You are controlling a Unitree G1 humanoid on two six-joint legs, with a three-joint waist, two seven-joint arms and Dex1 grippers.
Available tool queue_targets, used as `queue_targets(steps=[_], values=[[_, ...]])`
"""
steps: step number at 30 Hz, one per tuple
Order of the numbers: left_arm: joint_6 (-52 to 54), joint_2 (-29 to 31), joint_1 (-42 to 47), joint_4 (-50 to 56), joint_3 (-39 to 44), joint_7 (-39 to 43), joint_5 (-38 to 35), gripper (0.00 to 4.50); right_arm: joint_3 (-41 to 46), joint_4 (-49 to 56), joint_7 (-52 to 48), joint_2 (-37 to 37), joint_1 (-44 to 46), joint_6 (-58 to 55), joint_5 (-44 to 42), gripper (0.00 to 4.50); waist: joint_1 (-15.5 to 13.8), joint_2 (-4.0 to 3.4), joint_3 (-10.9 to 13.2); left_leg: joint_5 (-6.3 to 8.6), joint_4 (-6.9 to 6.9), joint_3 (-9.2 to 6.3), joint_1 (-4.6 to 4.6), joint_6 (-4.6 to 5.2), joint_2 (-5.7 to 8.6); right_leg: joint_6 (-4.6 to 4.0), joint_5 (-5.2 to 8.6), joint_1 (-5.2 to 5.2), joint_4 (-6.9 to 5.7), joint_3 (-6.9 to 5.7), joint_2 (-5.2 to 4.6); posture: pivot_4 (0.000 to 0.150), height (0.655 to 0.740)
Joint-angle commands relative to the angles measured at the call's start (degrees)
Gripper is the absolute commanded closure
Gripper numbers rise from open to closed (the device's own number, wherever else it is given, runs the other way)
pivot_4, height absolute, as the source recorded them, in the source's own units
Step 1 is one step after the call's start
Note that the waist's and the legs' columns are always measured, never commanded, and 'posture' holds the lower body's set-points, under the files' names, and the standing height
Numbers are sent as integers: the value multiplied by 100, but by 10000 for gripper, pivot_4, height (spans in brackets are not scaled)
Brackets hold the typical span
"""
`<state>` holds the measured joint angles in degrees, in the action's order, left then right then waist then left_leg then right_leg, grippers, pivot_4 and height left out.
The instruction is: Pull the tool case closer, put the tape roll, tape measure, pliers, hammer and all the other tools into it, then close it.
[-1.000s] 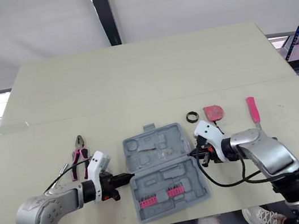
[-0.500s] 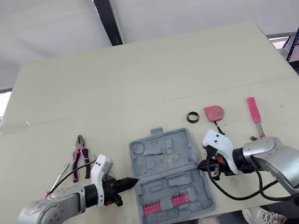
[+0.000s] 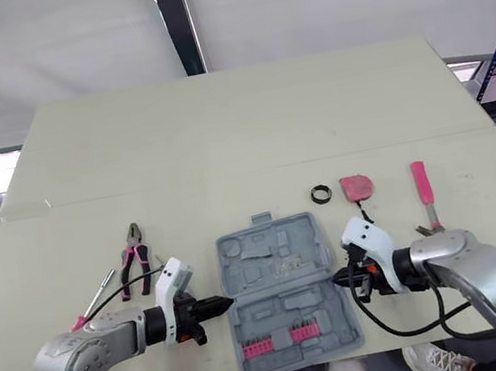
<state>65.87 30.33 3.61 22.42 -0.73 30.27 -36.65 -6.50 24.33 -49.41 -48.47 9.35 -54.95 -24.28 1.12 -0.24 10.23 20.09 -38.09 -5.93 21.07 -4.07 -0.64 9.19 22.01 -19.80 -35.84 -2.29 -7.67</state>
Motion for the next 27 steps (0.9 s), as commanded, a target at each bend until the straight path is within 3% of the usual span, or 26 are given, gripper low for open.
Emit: queue_targets(steps=[1, 14, 27], values=[[-79, 84, -91, 147, 66, 79, -47, 45000, 34, -213, 120, 38, 119, 182, 130, 44510, 1, 0, 0, 0, 1, 0, 0, 0, 0, 0, 0, -1, 0, 0, 0, 1500, 7400], [-65, 55, -174, 255, 142, -32, -79, 45000, -543, -596, 37, 171, 293, 438, 364, 44510, -3, 0, 0, 0, 1, 0, 0, 0, 0, 0, 0, 0, 0, 0, 0, 1500, 7400], [-16, 26, -99, 296, 47, 12, -135, 45000, -443, -242, -137, -45, 7, 359, 194, 44510, -46, 0, 0, 0, 0, 0, 0, 0, 0, 0, 0, 0, 0, 0, 0, 1500, 7400]])
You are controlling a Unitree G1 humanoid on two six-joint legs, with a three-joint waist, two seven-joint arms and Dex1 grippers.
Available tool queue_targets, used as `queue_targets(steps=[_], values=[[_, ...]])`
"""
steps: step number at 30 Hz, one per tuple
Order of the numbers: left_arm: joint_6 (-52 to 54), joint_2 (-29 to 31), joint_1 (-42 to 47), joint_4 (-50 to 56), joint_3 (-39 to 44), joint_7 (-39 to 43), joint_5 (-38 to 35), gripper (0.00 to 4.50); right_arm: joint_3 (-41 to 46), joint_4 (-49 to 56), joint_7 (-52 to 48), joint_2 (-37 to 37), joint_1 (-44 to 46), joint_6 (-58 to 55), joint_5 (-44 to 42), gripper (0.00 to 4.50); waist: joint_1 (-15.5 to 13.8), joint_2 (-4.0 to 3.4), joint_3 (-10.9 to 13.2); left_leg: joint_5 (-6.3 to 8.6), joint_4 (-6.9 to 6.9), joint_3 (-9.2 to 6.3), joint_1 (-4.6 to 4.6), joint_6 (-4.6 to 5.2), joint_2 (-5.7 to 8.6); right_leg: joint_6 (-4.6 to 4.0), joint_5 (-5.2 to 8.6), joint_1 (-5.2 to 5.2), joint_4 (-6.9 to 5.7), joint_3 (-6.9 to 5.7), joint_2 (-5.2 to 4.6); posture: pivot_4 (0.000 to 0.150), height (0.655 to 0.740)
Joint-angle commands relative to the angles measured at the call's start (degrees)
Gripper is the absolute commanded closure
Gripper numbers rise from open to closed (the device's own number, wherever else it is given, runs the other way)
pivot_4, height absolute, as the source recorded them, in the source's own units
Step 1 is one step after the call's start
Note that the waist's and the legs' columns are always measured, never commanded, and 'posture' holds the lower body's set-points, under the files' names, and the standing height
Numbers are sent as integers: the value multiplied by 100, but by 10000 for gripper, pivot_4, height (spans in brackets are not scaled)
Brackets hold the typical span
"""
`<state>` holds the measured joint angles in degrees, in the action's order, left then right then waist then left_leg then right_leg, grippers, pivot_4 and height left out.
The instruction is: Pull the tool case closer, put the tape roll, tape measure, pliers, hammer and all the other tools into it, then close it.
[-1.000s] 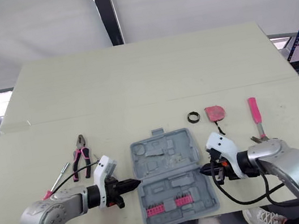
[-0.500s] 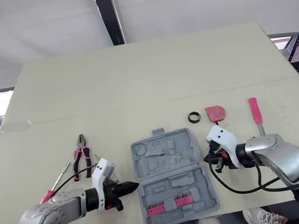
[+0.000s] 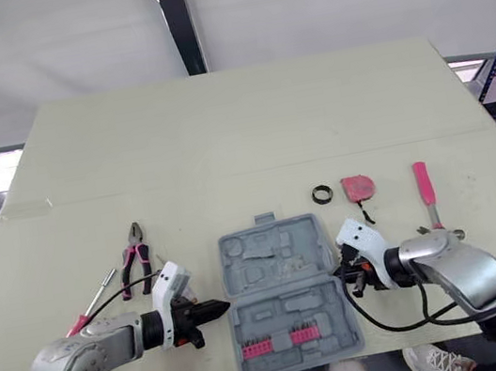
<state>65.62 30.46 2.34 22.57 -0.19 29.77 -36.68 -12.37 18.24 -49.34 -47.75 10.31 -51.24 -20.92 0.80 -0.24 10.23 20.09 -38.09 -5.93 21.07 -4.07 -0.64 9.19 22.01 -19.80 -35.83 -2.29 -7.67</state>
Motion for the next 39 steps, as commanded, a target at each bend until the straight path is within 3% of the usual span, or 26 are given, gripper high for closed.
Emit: queue_targets(steps=[1, 39], values=[[17, 19, 25, 296, -26, 75, -135, 45000, 153, 416, -143, -132, -120, -30, -163, 44510, -26, 0, 0, 0, 0, 0, 0, 0, 0, 0, 0, 0, 0, 0, 0, 1500, 7400], [238, 224, -187, 473, -113, 246, -232, 45000, 339, 1036, -61, -385, -657, -330, -491, 44510, -68, 0, 0, 0, 1, 1, 0, 0, 0, 0, 0, 1, 2, 0, 0, 1500, 7400]])
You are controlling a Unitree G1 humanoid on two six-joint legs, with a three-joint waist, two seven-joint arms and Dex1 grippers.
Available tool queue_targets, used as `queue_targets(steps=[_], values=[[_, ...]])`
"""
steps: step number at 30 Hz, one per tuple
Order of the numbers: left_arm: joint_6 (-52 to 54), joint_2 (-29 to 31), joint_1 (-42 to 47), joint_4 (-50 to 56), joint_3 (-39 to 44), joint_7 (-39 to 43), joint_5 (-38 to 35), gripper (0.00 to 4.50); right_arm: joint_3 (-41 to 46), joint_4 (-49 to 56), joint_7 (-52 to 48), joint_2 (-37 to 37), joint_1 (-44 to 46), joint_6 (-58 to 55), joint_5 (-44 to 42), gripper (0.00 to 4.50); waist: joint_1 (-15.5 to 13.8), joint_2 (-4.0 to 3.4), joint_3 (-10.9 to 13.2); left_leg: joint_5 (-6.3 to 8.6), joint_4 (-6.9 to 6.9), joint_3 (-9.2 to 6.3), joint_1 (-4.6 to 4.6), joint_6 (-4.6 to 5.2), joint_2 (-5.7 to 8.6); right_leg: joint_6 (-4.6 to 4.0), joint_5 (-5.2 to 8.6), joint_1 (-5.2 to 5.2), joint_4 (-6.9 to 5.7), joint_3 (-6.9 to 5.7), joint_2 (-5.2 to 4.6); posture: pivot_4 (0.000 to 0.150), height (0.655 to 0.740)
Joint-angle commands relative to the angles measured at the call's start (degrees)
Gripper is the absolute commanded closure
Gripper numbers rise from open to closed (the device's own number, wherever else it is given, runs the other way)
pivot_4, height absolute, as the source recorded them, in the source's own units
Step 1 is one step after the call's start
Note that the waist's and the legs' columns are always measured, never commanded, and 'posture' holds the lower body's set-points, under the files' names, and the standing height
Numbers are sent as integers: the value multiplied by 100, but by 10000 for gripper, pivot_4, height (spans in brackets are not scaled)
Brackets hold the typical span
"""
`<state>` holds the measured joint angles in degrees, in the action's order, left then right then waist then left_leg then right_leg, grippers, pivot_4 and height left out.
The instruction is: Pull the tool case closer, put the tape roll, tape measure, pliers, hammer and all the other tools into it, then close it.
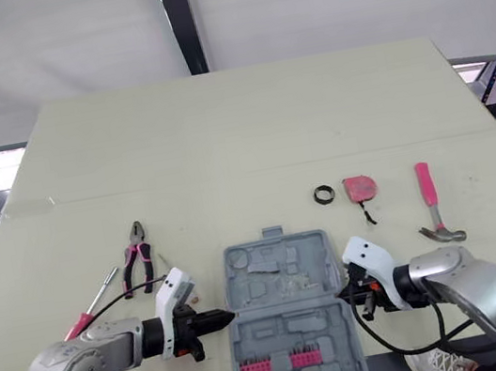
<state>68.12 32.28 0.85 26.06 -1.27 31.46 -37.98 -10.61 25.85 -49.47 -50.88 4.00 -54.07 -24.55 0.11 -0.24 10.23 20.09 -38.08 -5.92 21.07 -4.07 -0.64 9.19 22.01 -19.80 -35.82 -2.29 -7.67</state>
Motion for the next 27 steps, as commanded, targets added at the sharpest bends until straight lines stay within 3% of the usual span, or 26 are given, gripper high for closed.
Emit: queue_targets(steps=[1, 27], values=[[-12, 44, -40, 120, -6, 76, -99, 45000, 160, 284, -47, -74, -30, -53, -140, 44510, 1, 0, 0, 0, 0, 0, 0, 0, 0, 0, 0, 0, 0, 0, 0, 1500, 7400], [55, 50, -89, 168, 77, 27, -108, 45000, 179, 294, -50, -135, -39, -76, -169, 44510, -1, 0, 0, 0, 0, 0, 0, 0, 0, 0, 0, 0, 0, 0, 0, 1500, 7400]])
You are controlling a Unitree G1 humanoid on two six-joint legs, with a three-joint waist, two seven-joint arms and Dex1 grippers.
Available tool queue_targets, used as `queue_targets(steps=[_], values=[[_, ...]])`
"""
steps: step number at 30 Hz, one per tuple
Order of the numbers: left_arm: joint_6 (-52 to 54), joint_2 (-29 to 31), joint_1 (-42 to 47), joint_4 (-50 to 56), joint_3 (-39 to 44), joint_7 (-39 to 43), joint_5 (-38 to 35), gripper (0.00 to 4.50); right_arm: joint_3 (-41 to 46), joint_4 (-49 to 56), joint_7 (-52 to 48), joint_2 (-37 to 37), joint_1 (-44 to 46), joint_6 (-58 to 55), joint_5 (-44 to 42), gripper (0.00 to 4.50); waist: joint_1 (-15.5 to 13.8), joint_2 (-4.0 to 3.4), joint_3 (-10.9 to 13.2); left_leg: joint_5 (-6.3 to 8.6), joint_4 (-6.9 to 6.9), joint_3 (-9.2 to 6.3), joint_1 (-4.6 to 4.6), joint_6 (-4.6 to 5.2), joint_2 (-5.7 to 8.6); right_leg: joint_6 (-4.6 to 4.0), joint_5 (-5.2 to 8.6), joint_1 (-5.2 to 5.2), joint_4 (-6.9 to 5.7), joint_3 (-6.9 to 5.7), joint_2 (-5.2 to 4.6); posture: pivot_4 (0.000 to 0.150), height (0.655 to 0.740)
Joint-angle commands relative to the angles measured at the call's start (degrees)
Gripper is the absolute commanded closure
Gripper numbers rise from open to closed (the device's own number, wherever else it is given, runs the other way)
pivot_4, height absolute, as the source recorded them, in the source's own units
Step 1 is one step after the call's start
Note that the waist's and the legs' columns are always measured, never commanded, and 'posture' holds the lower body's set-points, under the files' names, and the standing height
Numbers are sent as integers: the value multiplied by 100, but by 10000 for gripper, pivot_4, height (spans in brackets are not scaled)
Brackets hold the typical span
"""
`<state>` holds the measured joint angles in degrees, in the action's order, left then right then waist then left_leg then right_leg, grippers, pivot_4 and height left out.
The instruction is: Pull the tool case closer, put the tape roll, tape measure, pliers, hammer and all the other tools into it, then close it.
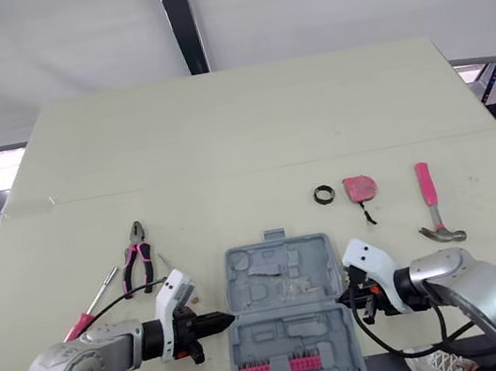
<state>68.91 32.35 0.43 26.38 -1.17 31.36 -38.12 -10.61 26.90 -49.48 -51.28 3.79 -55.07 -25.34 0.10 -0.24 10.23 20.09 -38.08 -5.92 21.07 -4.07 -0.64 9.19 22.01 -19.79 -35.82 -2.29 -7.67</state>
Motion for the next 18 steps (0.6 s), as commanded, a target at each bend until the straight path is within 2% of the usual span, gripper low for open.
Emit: queue_targets(steps=[1, 7, 11, 15, 18], values=[[-59, 67, -47, 107, 115, 20, -58, 45000, 194, 160, -44, -104, -26, 49, -68, 44510, 1, 0, 0, 0, 0, 0, 0, 0, 0, 0, 0, 0, 0, 0, 0, 1500, 7400], [-94, 429, -39, 199, 950, 146, -246, 45000, 641, -32, -99, -361, -30, 213, -40, 44510, 1, 0, 0, 0, 0, 0, -1, 0, 0, 0, 0, 0, 0, 0, 0, 1500, 7400], [-152, 447, -215, 648, 1809, 198, -695, 45000, 1112, -4, -127, -459, -46, 179, -211, 44510, 0, 0, 0, 0, 2, 0, 1, 0, -1, 0, 0, 1, 4, 0, 0, 1500, 7400], [-875, 333, -1200, 1743, 2908, 219, -832, 45000, 1949, 386, -158, -381, -286, -110, -814, 44510, 15, 0, 0, 0, 6, 3, 2, 0, -5, 0, 0, 0, 10, 1, 0, 1500, 7400], [-1489, -148, -2129, 2251, 3470, 210, -919, 45000, 2456, 616, -129, -264, -631, -140, -1144, 44510, -16, 1, 0, 0, 9, 7, -1, 0, -6, 0, 0, 9, 22, 0, 1, 1500, 7400]])
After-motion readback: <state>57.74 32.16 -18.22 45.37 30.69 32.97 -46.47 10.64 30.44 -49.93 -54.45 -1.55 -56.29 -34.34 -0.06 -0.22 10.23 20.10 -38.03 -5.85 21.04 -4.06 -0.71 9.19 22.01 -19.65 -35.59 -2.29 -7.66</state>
